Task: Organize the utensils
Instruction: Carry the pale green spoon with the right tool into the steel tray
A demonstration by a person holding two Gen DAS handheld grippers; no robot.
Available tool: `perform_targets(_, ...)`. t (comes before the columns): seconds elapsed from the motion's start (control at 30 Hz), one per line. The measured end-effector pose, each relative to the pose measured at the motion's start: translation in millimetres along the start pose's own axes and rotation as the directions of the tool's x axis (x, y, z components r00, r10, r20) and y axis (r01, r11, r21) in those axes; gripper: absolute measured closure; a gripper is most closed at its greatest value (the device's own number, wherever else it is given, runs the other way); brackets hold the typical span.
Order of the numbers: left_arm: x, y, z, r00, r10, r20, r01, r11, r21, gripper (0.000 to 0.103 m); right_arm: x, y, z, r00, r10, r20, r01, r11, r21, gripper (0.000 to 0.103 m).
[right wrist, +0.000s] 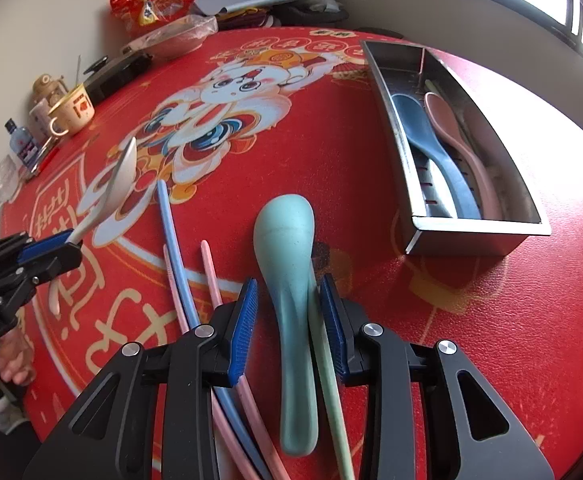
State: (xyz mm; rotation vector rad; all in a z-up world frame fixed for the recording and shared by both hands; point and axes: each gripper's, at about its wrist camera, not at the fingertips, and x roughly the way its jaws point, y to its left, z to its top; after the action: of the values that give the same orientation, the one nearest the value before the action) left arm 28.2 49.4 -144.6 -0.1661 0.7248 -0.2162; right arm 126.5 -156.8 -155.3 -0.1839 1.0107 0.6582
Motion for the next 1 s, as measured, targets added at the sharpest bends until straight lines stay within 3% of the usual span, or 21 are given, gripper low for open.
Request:
perform_targets(0.13,0.6,0.0,-0.2,1.0,0.002,-0.001,-0.002,1.0,-0.002,0.089,2.7,6.8,0.8,1.0,-0.03,0.0,0.03,0.999,-0.036,0.072)
perform_targets(0.2,1.0,0.0,-0.2,1.0,0.003,-0.001,-0.003,1.0,-0.003,0.089,2.1,9.6,-0.3,0.999,-0.041,0.003,0.041,0.998,-0.048,0.085)
perform_targets(0.53,1.9,0.6,0.3,1.0,0.006,-0.003,-0.006,1.0,-0.002,0.089,-14.2,18.9,-12.6,0.996,-0.073,0.045,0.076,0.993,-0.089,0.095)
perform_targets(0.83,1.5,2.0,0.1,1.0,0.012,-0.002,-0.012,1.0,-0.006,0.089,-42.2,3.5,-11.3,0.989,0.021,0.146,-0.022,1.0,0.005,0.098)
perform_targets(1.0,-0.2,3.6,-0.3,1.0,0.016,0.001,-0.016,1.0,-0.019,0.089,-53.2,-1.6,-5.0,0.985,0.018,0.171,-0.019,1.0,0.0,0.098)
